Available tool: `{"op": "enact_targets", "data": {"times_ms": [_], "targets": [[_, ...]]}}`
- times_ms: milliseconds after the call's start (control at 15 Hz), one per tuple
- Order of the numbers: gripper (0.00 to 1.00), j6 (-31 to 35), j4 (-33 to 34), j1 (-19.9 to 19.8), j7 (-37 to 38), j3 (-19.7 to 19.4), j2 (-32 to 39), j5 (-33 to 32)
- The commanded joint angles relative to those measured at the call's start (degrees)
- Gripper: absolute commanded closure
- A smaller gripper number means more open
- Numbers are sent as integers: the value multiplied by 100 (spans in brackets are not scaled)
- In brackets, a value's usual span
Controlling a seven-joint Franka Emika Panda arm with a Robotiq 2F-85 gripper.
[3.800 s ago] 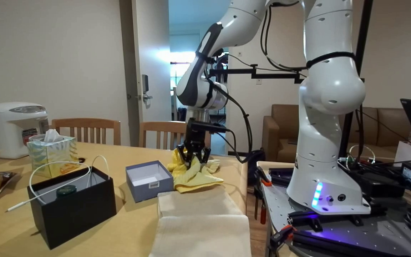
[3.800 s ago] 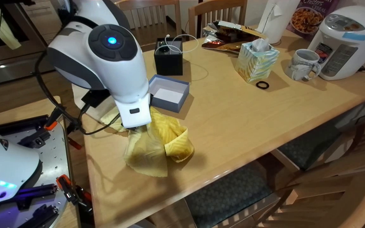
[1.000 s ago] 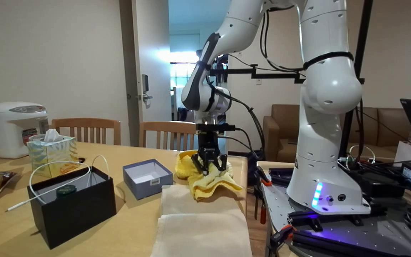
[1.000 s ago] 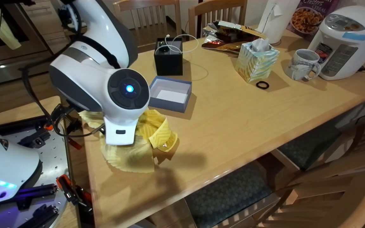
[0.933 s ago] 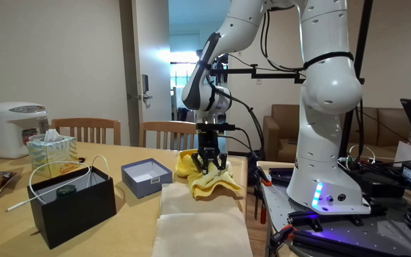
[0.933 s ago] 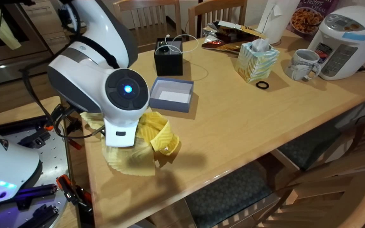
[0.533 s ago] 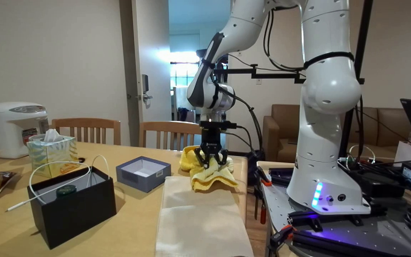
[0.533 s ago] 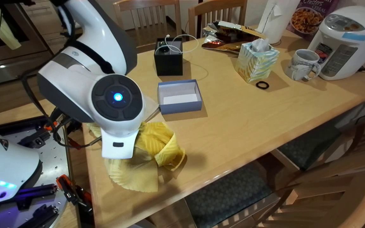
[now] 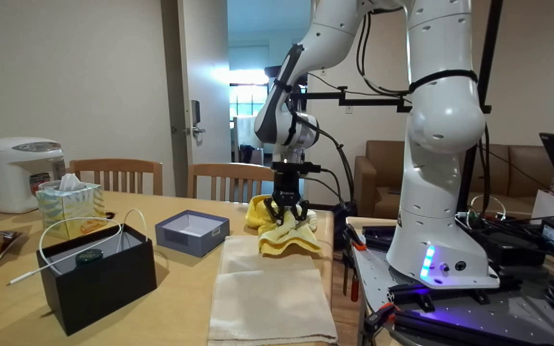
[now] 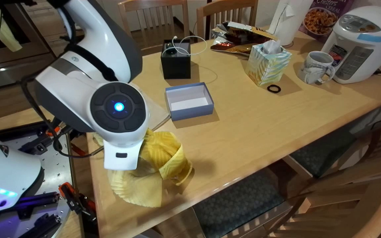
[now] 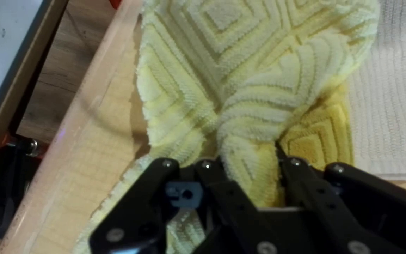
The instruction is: Use the yellow towel to wipe the tabletop
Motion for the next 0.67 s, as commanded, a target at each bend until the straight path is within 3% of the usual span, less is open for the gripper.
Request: {"op": "enact_targets", "data": {"times_ms": [0,400,600], "targets": [[91,-280,-24,-41,-422,257,186,394],[91,-1063,-150,-22,-1375,495,438,1967],[91,-1049,-235,148,-1588,576,371,2025]]}}
